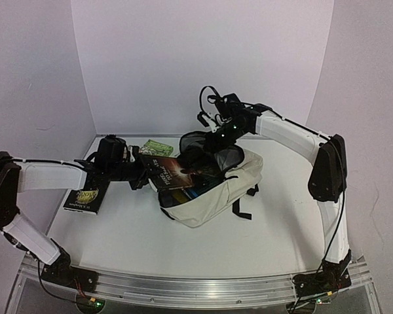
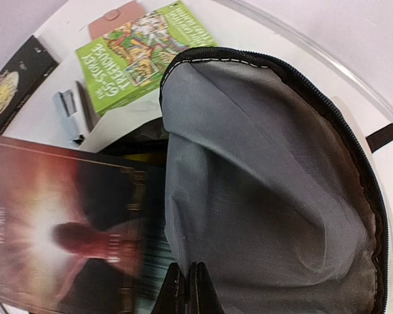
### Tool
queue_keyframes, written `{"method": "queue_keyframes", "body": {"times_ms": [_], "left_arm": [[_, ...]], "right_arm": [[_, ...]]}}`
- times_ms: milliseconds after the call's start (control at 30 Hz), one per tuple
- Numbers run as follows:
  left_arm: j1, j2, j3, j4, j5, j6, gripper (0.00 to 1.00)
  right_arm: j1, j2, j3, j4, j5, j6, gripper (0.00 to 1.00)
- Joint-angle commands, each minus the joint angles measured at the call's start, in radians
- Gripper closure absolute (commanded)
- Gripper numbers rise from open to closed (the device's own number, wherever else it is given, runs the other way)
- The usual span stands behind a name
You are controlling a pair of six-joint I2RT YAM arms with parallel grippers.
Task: Pack the student bag
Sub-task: Place the book in the student bag.
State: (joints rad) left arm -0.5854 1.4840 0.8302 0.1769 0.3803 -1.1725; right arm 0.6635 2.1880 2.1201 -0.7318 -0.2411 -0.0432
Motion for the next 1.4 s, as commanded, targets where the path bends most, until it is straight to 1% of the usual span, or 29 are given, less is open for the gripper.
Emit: {"method": "queue_keyframes", "body": {"times_ms": [0,300,400,467,533,633,733,833,900,1000,1067,1233,1300,1367], "left_arm": [[0.002,0.102,0.104,0.234,0.066,-0.025,1.00],[-0.028,0.379,0.282,0.398,0.077,-0.077,0.99],[-0.049,0.480,0.374,0.416,0.068,-0.084,0.91],[-0.060,0.538,0.445,0.399,0.069,-0.086,0.79],[-0.066,0.557,0.480,0.360,0.059,-0.087,0.66],[-0.068,0.510,0.471,0.242,0.021,-0.071,0.51],[-0.074,0.417,0.448,0.050,-0.024,-0.007,0.42],[-0.087,0.335,0.425,-0.117,-0.071,0.041,0.40],[-0.090,0.311,0.412,-0.188,-0.078,0.048,0.40],[-0.093,0.323,0.402,-0.198,-0.059,0.050,0.47],[-0.092,0.373,0.432,-0.185,-0.031,0.053,0.58],[-0.093,0.563,0.620,-0.182,0.062,0.085,0.82],[-0.096,0.634,0.715,-0.195,0.090,0.105,0.90],[-0.102,0.698,0.807,-0.220,0.107,0.126,0.93]], "right_arm": [[0.015,-0.070,0.050,0.056,-0.106,0.062,1.00],[0.016,-0.080,0.036,0.071,-0.131,0.097,1.00],[0.016,-0.075,0.045,0.075,-0.134,0.100,1.00],[0.016,-0.068,0.055,0.076,-0.132,0.101,1.00],[0.013,-0.067,0.057,0.076,-0.125,0.099,1.00],[0.000,-0.074,0.040,0.075,-0.123,0.098,1.00],[-0.021,-0.081,0.022,0.074,-0.120,0.099,1.00],[-0.039,-0.089,0.007,0.075,-0.127,0.097,1.00],[-0.044,-0.091,0.000,0.075,-0.130,0.095,1.00],[-0.045,-0.094,-0.007,0.075,-0.139,0.095,1.00],[-0.045,-0.095,-0.011,0.075,-0.144,0.097,1.00],[-0.061,-0.107,-0.031,0.075,-0.155,0.096,1.00],[-0.080,-0.118,-0.049,0.074,-0.155,0.096,1.00],[-0.103,-0.137,-0.077,0.070,-0.148,0.087,1.00]]}}
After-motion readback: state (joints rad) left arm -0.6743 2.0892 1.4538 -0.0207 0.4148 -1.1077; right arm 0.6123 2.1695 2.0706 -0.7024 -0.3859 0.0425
